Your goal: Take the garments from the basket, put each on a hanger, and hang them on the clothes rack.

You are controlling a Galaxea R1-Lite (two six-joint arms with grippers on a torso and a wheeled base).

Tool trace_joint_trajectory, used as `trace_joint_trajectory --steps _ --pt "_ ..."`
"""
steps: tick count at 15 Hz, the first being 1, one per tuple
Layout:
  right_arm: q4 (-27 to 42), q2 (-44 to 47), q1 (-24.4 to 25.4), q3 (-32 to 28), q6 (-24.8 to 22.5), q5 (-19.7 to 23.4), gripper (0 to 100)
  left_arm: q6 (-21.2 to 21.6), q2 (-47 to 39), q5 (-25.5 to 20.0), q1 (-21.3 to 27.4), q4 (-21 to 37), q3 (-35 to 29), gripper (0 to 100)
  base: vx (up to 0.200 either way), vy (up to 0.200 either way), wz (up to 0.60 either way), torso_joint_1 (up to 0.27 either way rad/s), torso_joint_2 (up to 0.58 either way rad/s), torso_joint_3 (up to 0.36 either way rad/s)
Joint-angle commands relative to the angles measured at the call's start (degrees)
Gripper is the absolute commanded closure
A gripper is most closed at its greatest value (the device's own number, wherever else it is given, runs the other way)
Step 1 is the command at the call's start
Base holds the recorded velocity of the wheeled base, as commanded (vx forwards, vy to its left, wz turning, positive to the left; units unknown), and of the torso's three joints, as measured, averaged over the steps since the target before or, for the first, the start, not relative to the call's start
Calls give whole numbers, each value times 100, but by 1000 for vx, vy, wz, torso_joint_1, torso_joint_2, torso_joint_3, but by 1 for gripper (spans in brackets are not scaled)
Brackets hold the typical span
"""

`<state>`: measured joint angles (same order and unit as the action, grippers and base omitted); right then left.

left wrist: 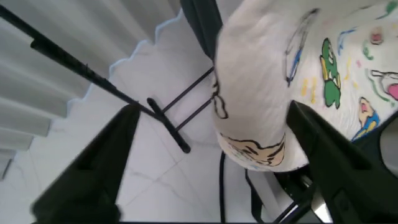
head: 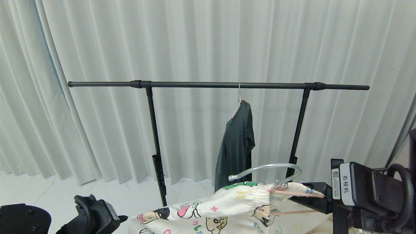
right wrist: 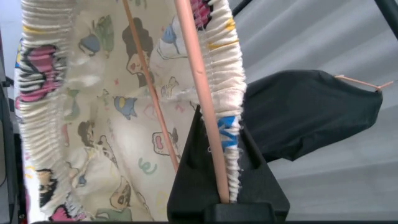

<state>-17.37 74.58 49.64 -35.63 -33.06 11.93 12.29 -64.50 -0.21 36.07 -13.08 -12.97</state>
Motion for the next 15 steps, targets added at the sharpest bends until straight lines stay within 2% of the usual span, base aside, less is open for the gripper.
trace_joint_trajectory --steps 1,3,5,9,12,13,15 --pt "-3 -40 -33 13 19 -7 100 2 -71 12 -390 -2 -4 100 0 0 0 0 0 0" --pt "-3 -67 -77 21 37 2 100 10 -98 21 -988 -2 31 100 0 0 0 0 0 0" --pt "-3 -67 -86 21 168 -7 100 46 -133 21 -1313 -2 58 100 0 0 0 0 0 0" --pt "-12 -93 -86 13 318 -25 100 81 -115 30 -1287 -2 163 100 0 0 0 0 0 0" --pt "-12 -163 -86 21 502 -51 100 116 -27 30 -1050 -10 23 100 0 0 0 0 0 0" --pt "-3 -172 -86 21 502 -51 100 116 -19 30 -1041 -19 -4 0 0 0 0 0 0 0" --pt "15 -242 -323 65 502 -262 100 107 87 21 -927 -230 -65 0 0 0 0 0 0 0"
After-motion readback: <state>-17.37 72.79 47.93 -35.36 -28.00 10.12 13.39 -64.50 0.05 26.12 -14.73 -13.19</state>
